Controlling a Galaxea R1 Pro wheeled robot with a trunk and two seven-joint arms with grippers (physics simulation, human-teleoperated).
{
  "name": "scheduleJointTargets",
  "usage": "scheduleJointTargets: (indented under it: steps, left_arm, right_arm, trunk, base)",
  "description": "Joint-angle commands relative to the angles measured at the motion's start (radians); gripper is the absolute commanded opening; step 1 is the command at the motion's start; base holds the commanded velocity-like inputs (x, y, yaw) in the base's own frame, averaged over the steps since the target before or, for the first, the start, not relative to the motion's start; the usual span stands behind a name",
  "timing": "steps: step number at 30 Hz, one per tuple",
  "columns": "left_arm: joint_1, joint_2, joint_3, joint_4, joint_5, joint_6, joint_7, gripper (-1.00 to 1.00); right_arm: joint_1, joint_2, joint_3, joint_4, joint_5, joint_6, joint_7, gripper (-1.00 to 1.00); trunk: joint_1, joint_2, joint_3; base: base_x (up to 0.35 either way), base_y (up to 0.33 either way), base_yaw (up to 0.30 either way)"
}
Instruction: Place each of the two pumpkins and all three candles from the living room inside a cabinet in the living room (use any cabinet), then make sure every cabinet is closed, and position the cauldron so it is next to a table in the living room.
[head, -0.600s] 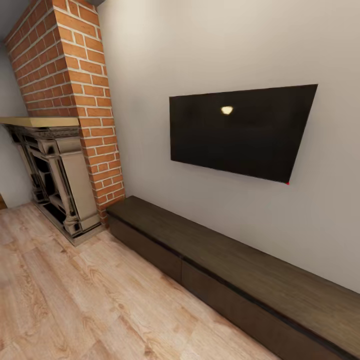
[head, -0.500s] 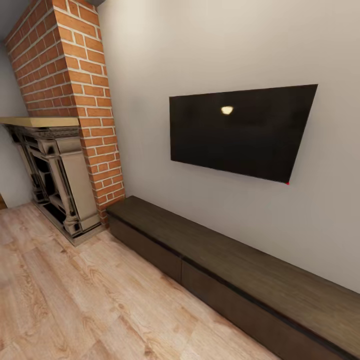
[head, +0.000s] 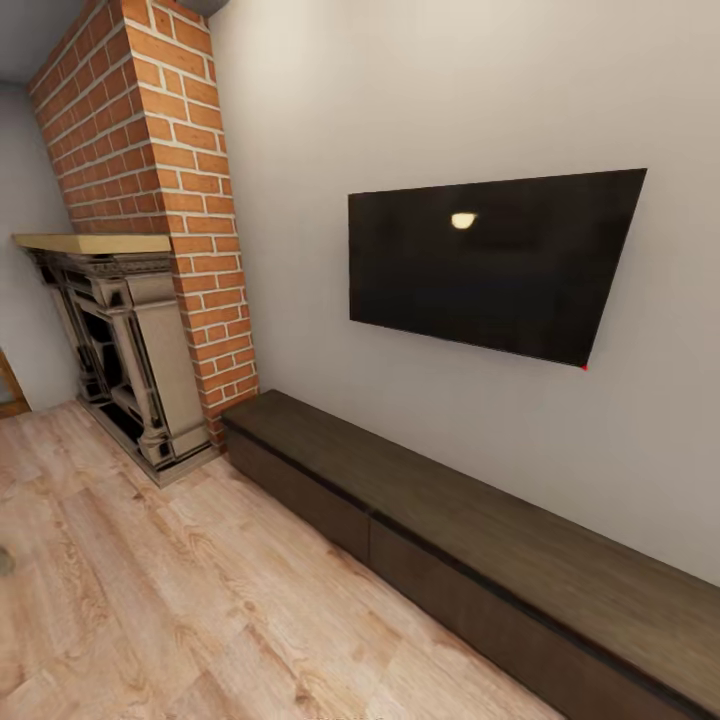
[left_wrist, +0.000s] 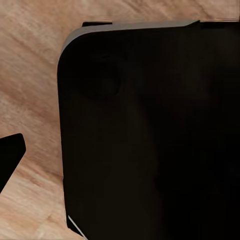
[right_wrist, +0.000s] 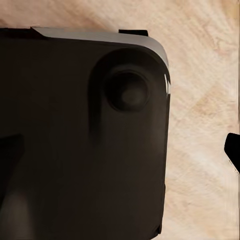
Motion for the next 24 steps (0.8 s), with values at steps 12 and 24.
scheduleJointTargets:
  steps: [12,24]
  left_arm:
    - [0.001,0.0,0.001,-0.002,-0.001,-0.03,-0.001,1.0]
    - [0.001,0.0,0.0,-0.002,-0.002,-0.032,-0.001,1.0]
  right_arm:
    - [-0.001,0.0,0.0,0.004,0.004,-0.071,-0.005,1.0]
    - [-0.001,0.001,0.0,0.005,0.004,-0.085,-0.004,1.0]
  trunk:
    - [0.0,0.0,-0.001]
    - [0.0,0.0,-0.001]
  base:
    - [-0.281,0.0,0.267]
    - [-0.13,0.0,0.277]
